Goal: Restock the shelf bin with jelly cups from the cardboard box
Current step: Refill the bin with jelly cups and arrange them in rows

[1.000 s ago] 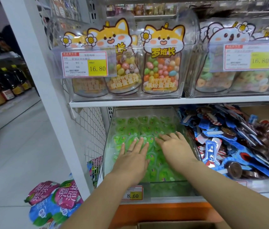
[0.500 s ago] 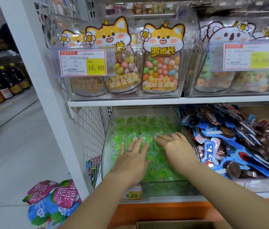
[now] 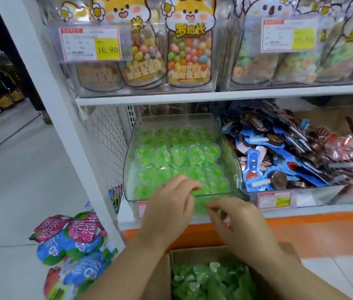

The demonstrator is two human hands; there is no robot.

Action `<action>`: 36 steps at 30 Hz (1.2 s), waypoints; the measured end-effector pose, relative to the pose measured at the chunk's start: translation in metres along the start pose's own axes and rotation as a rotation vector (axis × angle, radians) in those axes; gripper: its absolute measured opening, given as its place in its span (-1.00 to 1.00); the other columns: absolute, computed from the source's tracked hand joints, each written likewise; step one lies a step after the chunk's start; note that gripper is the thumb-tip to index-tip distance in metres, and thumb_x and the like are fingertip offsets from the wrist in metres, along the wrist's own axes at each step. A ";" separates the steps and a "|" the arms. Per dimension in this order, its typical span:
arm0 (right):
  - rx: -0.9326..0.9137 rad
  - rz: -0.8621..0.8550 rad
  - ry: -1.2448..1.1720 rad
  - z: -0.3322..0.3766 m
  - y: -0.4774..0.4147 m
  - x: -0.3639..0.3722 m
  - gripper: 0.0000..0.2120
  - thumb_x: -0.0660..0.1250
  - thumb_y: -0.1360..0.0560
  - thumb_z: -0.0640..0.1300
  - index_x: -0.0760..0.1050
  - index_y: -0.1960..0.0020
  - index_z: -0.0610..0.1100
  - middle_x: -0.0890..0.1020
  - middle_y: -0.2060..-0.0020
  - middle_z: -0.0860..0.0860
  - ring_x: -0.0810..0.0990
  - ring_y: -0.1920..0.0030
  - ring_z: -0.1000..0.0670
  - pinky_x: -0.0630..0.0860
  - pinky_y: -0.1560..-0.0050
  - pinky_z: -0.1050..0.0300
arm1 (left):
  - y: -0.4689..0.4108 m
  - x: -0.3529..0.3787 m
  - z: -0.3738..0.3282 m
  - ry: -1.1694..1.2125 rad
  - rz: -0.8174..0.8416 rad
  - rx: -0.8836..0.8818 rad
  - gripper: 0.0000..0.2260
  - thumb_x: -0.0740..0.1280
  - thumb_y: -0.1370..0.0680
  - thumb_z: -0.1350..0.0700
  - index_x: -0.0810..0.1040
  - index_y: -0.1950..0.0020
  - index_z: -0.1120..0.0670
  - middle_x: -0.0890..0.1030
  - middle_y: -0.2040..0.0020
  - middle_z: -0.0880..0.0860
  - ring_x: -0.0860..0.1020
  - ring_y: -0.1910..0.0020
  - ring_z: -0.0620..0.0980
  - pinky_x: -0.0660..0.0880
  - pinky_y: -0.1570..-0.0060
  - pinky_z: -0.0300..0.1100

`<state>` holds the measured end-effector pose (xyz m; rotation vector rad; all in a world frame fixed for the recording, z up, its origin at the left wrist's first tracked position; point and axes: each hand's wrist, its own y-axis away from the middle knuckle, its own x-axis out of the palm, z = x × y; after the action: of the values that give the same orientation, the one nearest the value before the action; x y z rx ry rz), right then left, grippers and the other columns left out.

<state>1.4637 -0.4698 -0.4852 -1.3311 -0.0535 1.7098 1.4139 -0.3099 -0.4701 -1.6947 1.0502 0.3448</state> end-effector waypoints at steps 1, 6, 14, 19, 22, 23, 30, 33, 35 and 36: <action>0.018 0.017 -0.012 -0.001 0.008 0.006 -0.90 0.31 -0.38 -0.10 0.59 0.15 0.00 0.63 0.30 0.14 0.52 0.33 0.14 0.42 0.33 0.26 | 0.009 0.006 -0.004 0.010 -0.015 0.045 -0.77 0.15 -0.47 0.21 0.58 0.01 0.08 0.59 0.10 -0.02 0.56 0.17 -0.05 0.49 0.20 -0.16; 0.327 0.110 -0.077 -0.038 0.069 0.035 -0.89 0.34 -0.44 -0.16 0.62 0.11 -0.01 0.66 0.29 0.09 0.52 0.34 0.11 0.45 0.27 0.17 | 0.073 0.047 -0.004 0.029 0.063 0.093 -0.83 0.18 -0.47 0.21 0.51 0.03 0.04 0.58 0.11 -0.01 0.55 0.25 -0.05 0.51 0.32 -0.19; 0.941 0.880 -0.114 -0.120 0.174 0.083 -0.22 0.41 -0.45 -0.07 0.05 -0.52 -0.10 0.34 -0.35 -0.14 0.32 -0.37 -0.11 0.28 -0.33 0.18 | 0.164 0.148 0.010 0.153 0.843 -0.754 -0.47 0.27 -0.58 0.05 0.14 -0.50 -0.11 0.20 -0.49 -0.05 0.31 -0.40 -0.05 0.35 -0.33 -0.14; 0.965 1.034 -0.051 -0.137 0.197 0.110 -0.03 0.47 -0.39 0.01 -0.12 -0.55 -0.03 0.27 -0.42 -0.14 0.30 -0.40 -0.12 0.23 -0.39 0.12 | 0.196 0.197 0.027 0.167 1.134 -0.980 -0.19 0.42 -0.45 -0.12 0.01 -0.55 -0.08 -0.10 -0.56 0.08 -0.03 -0.53 0.14 0.08 -0.45 0.04; 0.921 1.064 -0.079 -0.145 0.197 0.124 0.01 0.43 -0.42 0.03 -0.27 -0.53 -0.03 0.24 -0.47 -0.08 0.10 -0.49 -0.13 0.02 -0.47 0.01 | 0.209 0.218 0.036 0.151 1.246 -0.989 -0.12 0.43 -0.38 -0.22 -0.03 -0.53 -0.17 -0.16 -0.56 0.08 -0.14 -0.52 0.22 0.00 -0.44 0.19; 0.913 1.080 -0.085 -0.146 0.197 0.126 0.02 0.42 -0.43 0.03 -0.31 -0.53 -0.01 0.11 -0.51 -0.08 -0.04 -0.52 -0.15 -0.07 -0.48 -0.04 | 0.211 0.221 0.036 0.137 1.282 -0.993 -0.12 0.43 -0.39 -0.22 -0.05 -0.53 -0.20 -0.20 -0.56 0.07 -0.17 -0.51 0.26 0.00 -0.42 0.22; 1.093 0.903 -0.212 -0.158 0.204 0.138 -0.16 0.46 -0.37 0.07 0.06 -0.50 0.05 -0.04 -0.49 -0.05 0.12 -0.45 -0.16 0.15 -0.43 -0.01 | 0.196 0.251 0.015 0.067 1.287 -0.822 -0.16 0.42 -0.44 -0.08 -0.09 -0.52 -0.24 -0.21 -0.55 0.00 -0.19 -0.50 0.29 0.09 -0.43 0.19; 0.966 0.949 -0.135 -0.157 0.200 0.139 -0.29 0.44 -0.41 -0.11 0.18 -0.46 -0.04 0.12 -0.42 -0.17 0.29 -0.36 -0.21 0.31 -0.31 0.04 | 0.193 0.261 0.023 0.041 1.344 -0.834 -0.19 0.43 -0.44 -0.05 -0.01 -0.53 -0.21 -0.24 -0.55 0.01 -0.18 -0.50 0.27 0.09 -0.44 0.15; 0.963 0.958 -0.123 -0.157 0.200 0.137 -0.35 0.41 -0.44 -0.14 0.21 -0.45 -0.02 0.08 -0.44 -0.16 0.27 -0.38 -0.21 0.30 -0.35 0.04 | 0.193 0.264 0.025 0.040 1.345 -0.815 -0.20 0.46 -0.42 -0.02 0.05 -0.52 -0.19 -0.23 -0.54 0.01 -0.15 -0.51 0.25 0.11 -0.44 0.15; 0.976 0.957 -0.135 -0.157 0.200 0.137 -0.37 0.39 -0.45 -0.13 0.22 -0.44 0.03 0.04 -0.45 -0.13 0.24 -0.41 -0.19 0.26 -0.39 0.04 | 0.194 0.262 0.025 0.046 1.345 -0.800 -0.19 0.48 -0.41 0.01 0.07 -0.51 -0.17 -0.22 -0.54 0.01 -0.10 -0.51 0.24 0.14 -0.44 0.14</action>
<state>1.4636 -0.5649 -0.7583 -0.4649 1.3498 2.0992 1.4192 -0.4209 -0.7777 -1.3340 2.1697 1.7572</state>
